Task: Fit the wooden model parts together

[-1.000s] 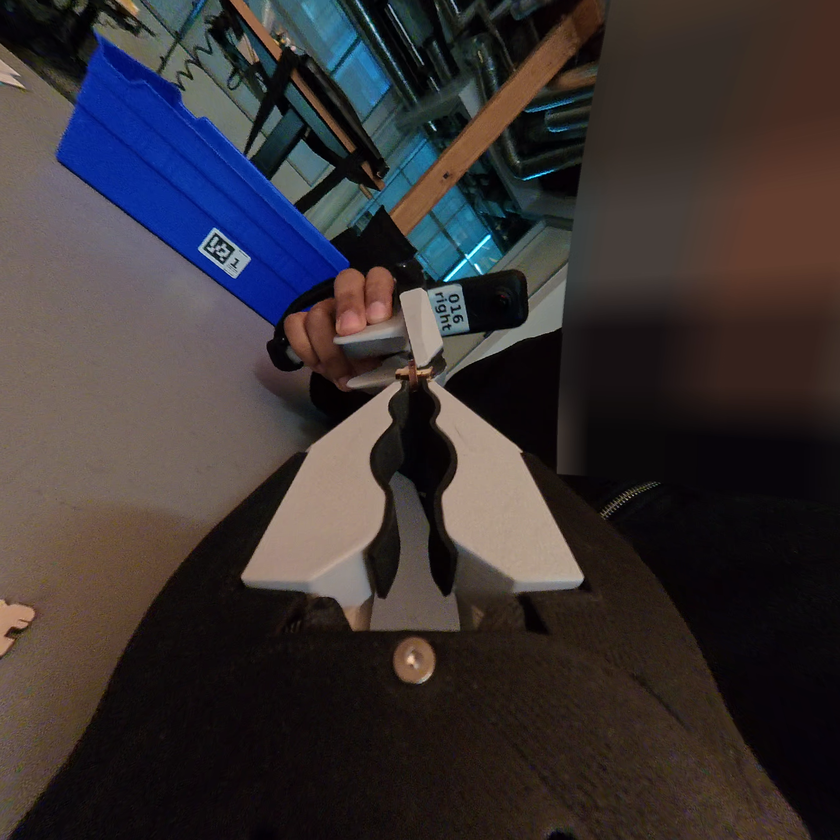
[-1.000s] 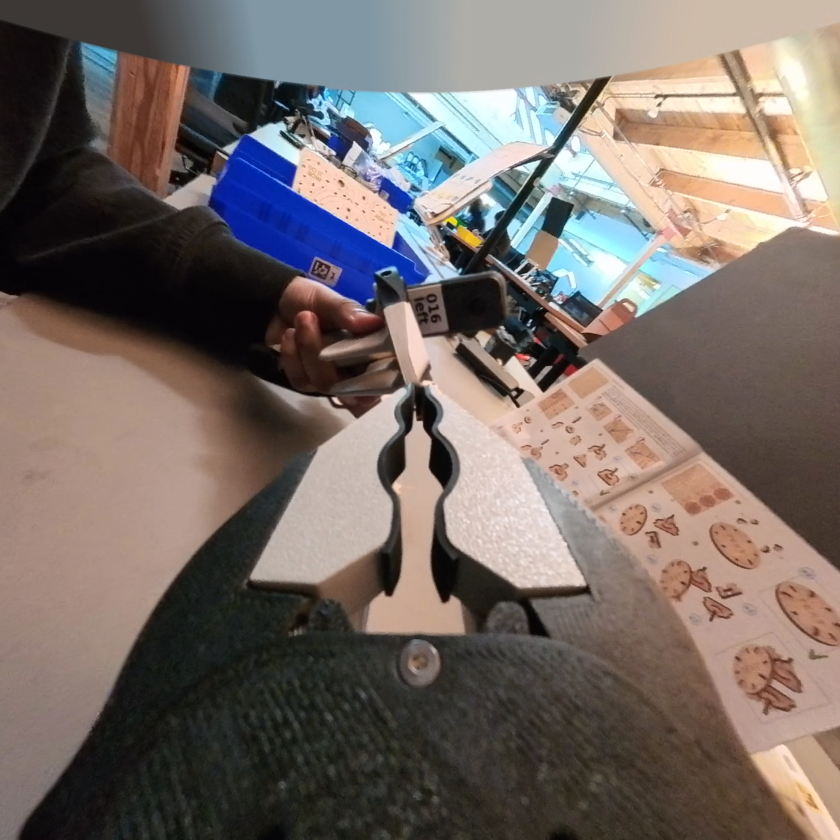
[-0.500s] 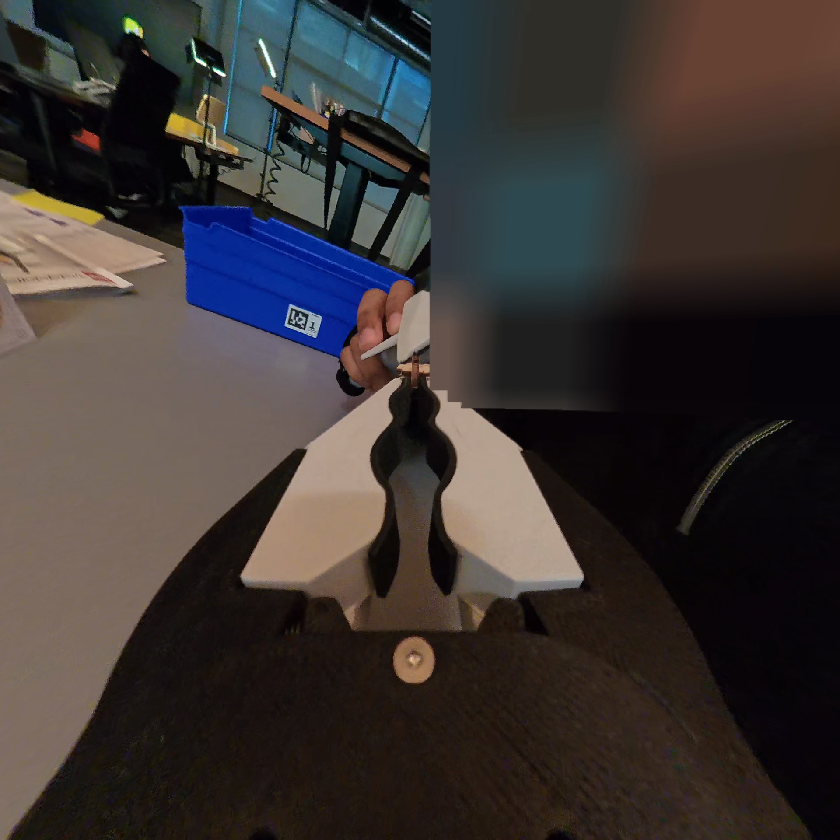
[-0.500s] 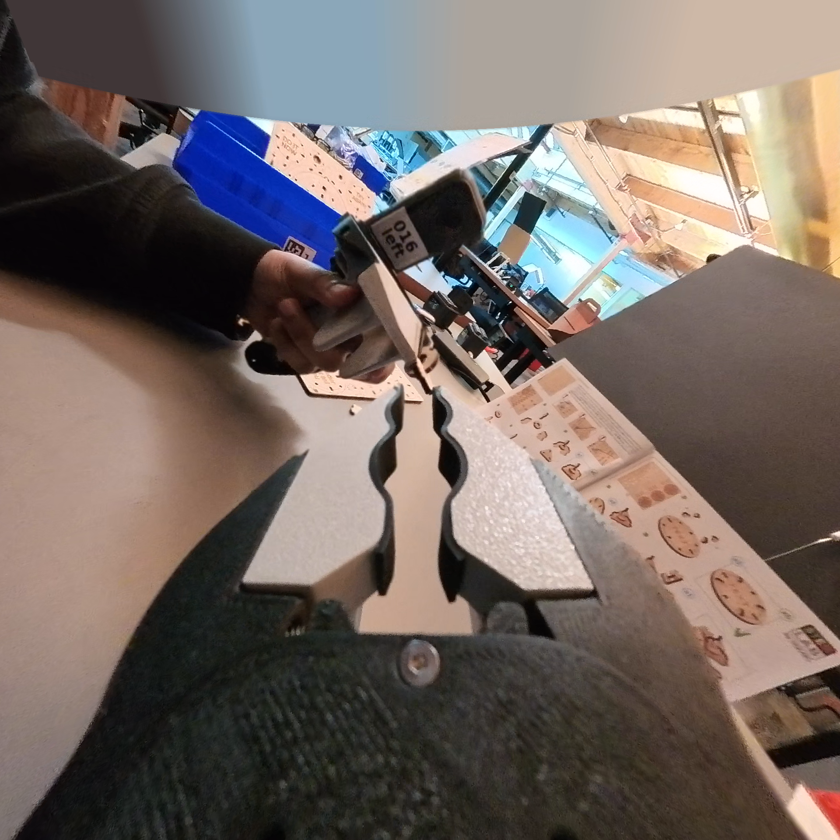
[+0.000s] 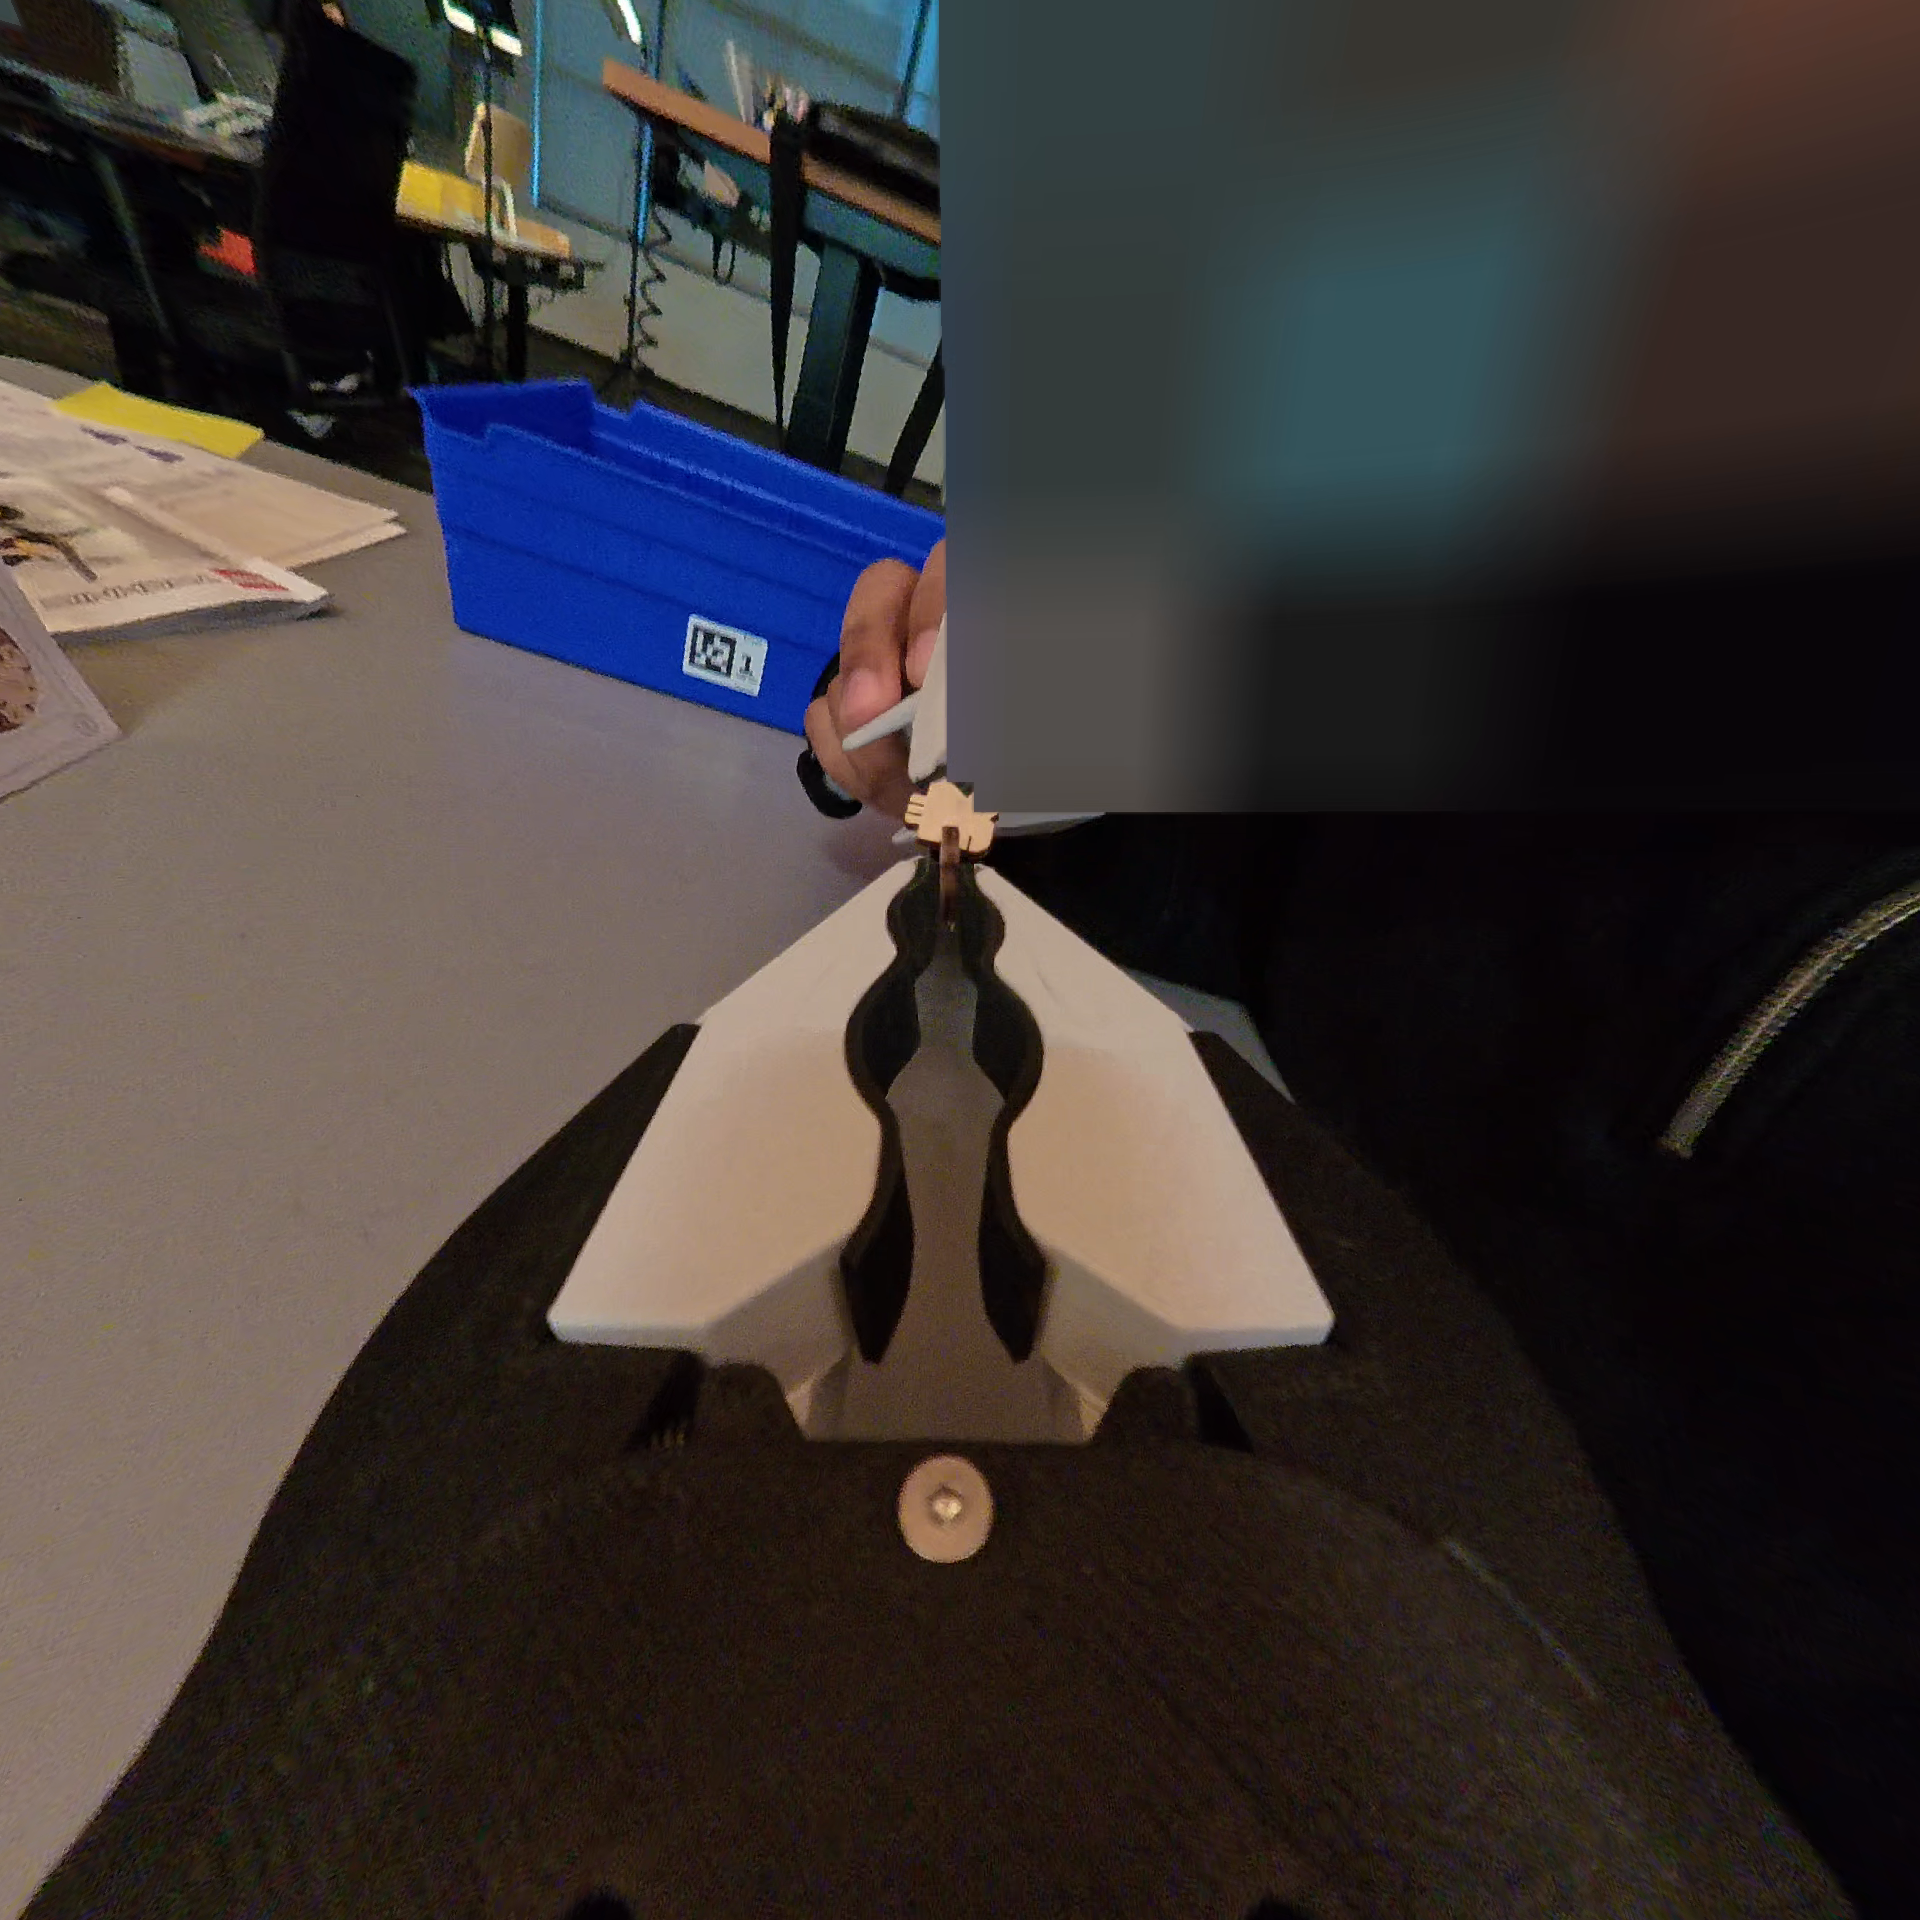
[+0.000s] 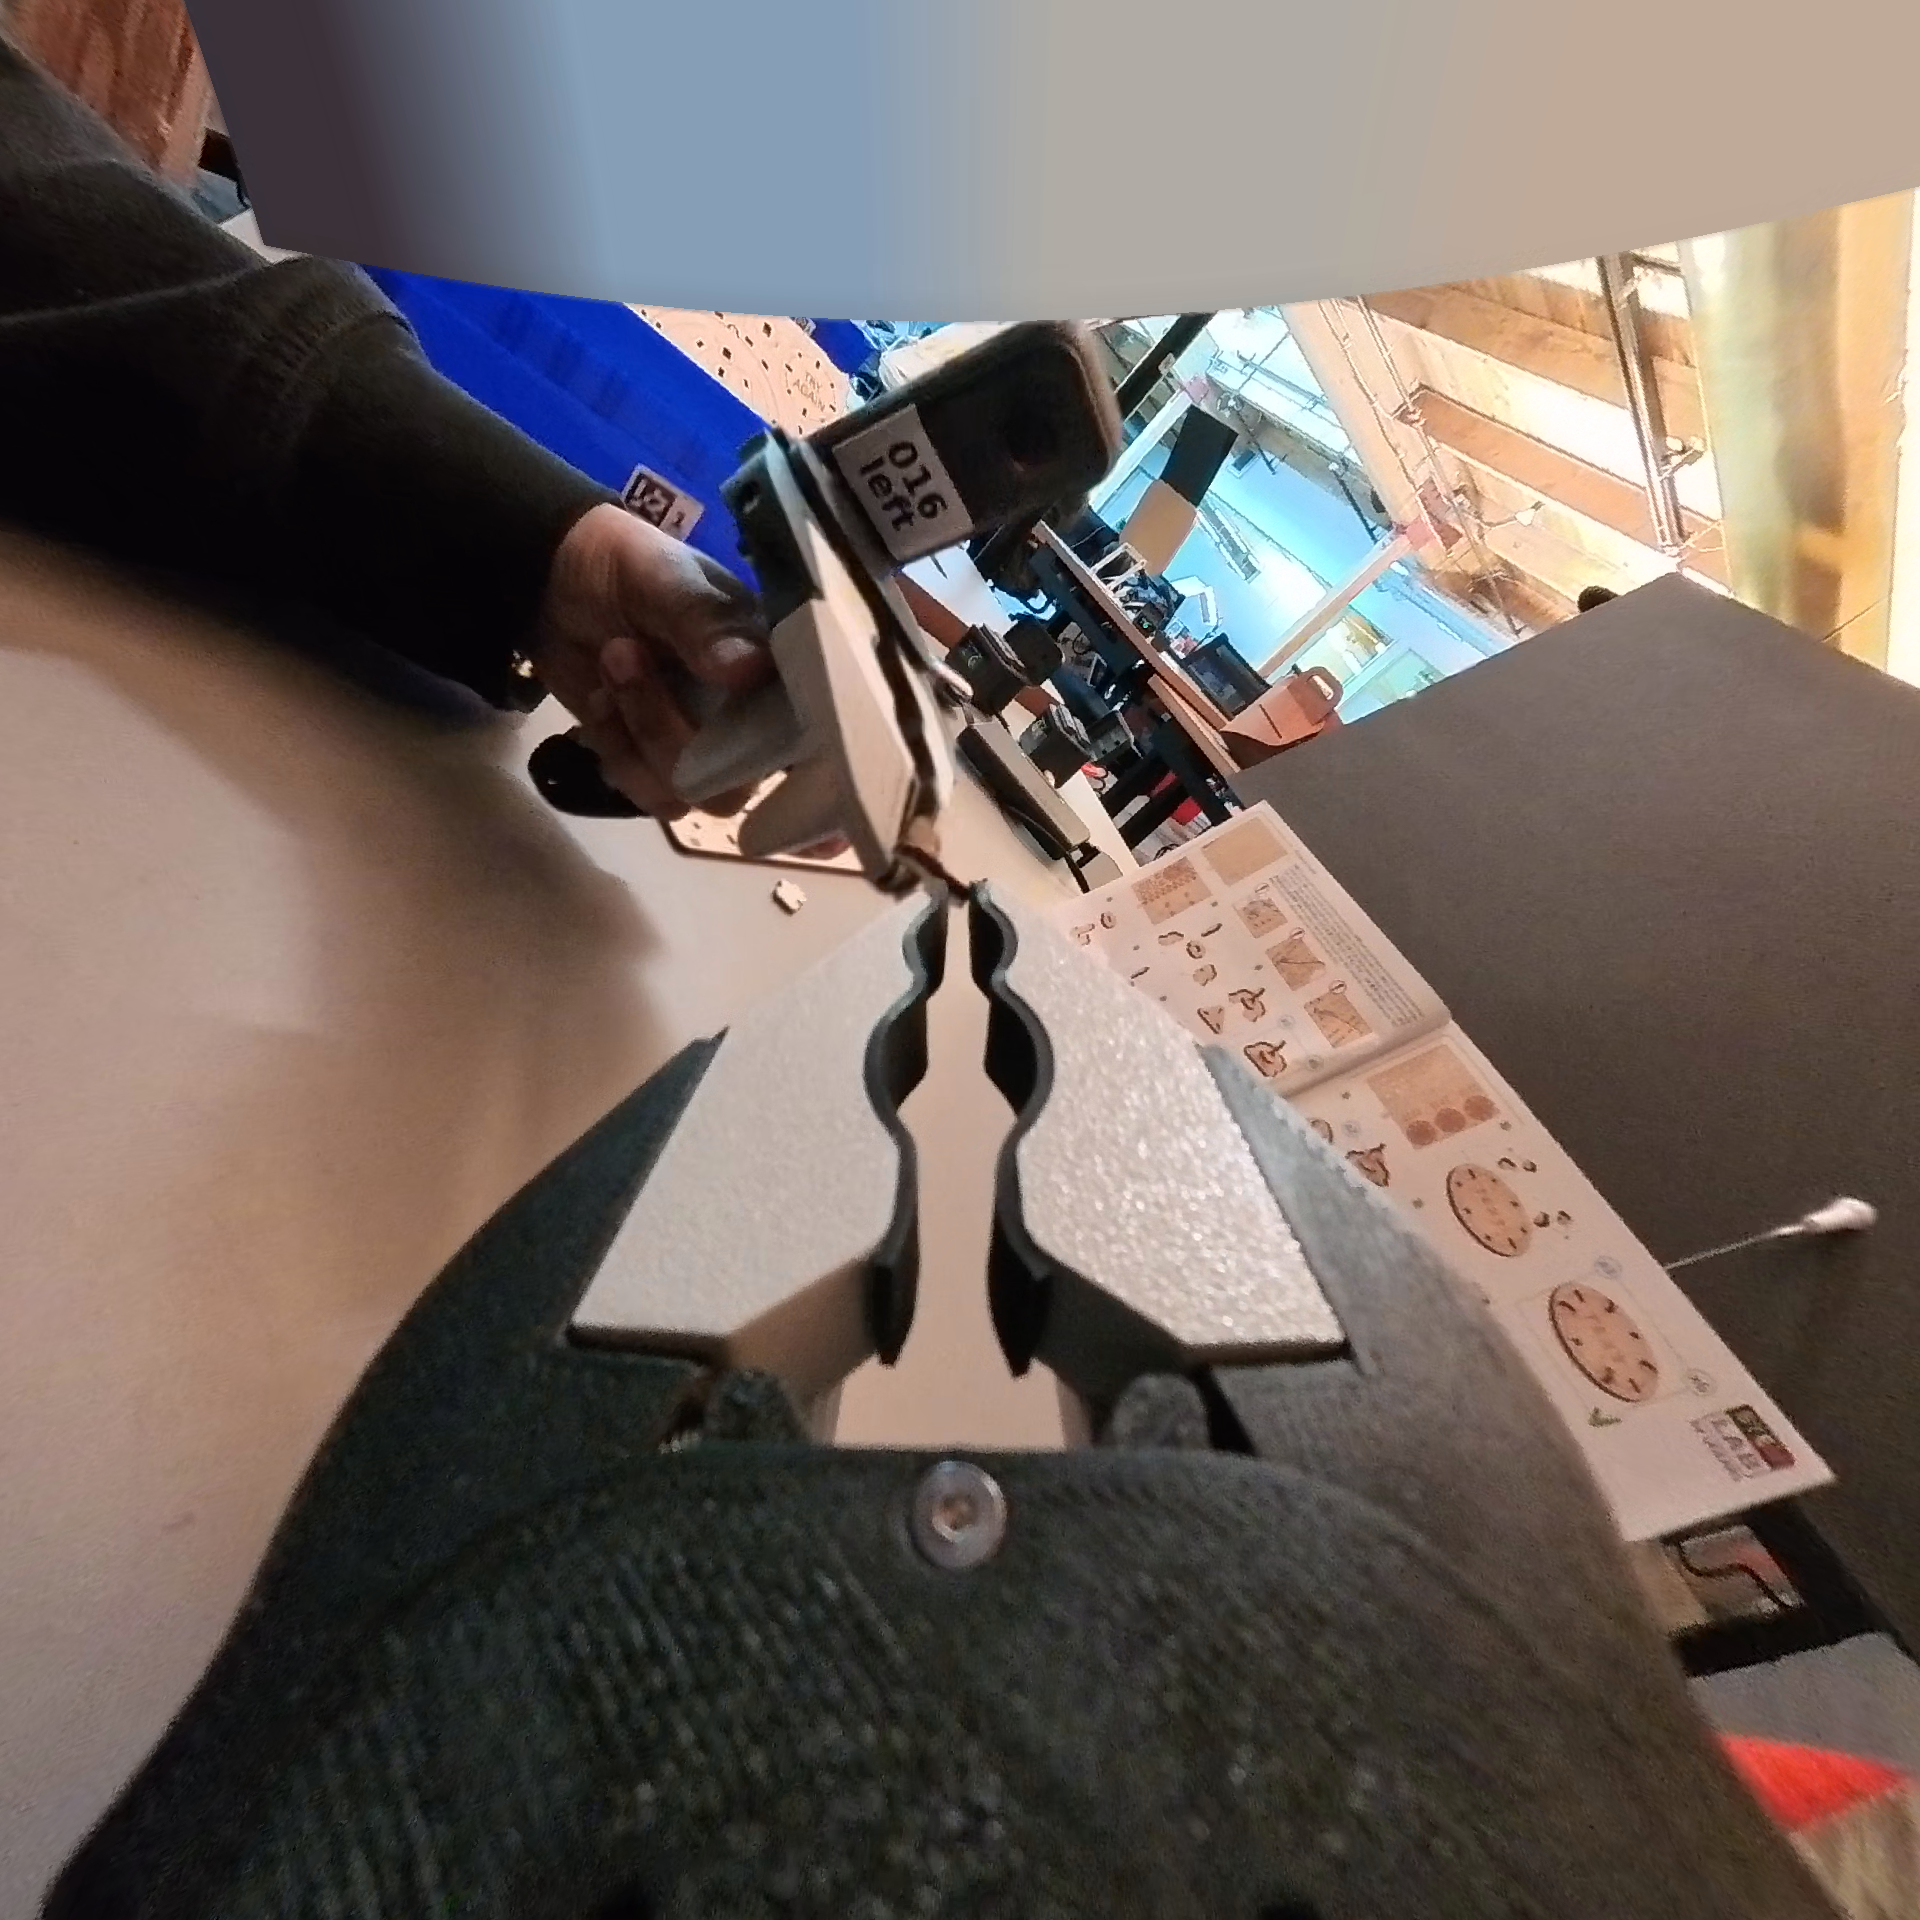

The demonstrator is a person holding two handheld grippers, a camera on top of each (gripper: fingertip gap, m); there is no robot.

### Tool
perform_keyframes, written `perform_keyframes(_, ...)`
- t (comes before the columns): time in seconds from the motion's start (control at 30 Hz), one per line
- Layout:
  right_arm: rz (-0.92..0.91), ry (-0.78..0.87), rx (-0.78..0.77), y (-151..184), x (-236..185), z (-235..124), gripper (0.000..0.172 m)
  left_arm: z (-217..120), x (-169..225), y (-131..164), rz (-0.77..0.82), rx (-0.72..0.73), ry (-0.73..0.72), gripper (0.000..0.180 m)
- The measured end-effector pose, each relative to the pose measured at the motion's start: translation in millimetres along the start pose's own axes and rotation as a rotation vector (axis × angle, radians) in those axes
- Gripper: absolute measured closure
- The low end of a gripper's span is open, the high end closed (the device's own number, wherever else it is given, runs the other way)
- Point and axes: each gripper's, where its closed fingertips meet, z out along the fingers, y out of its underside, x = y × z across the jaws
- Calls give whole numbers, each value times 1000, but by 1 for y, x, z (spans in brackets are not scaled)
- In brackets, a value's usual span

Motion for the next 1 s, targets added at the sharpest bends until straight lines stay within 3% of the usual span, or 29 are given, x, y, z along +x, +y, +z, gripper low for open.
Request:
perform_keyframes(0.37,27,13,-33,9,3,2,170,1,-8,1,-30,-8,-34,177)
perform_keyframes(0.67,13,-33,-16,8,-8,4,153,0,-7,11,-83,-79,-12,177)
perform_keyframes(0.77,0,-93,-33,11,-19,5,166,-1,-3,20,-128,-138,27,177)
perform_keyframes(0.9,97,-195,-67,15,-28,3,170,-2,-1,27,-170,-173,61,177)
perform_keyframes(1.0,273,-271,-60,12,-27,1,169,-1,3,25,-171,-165,79,176)
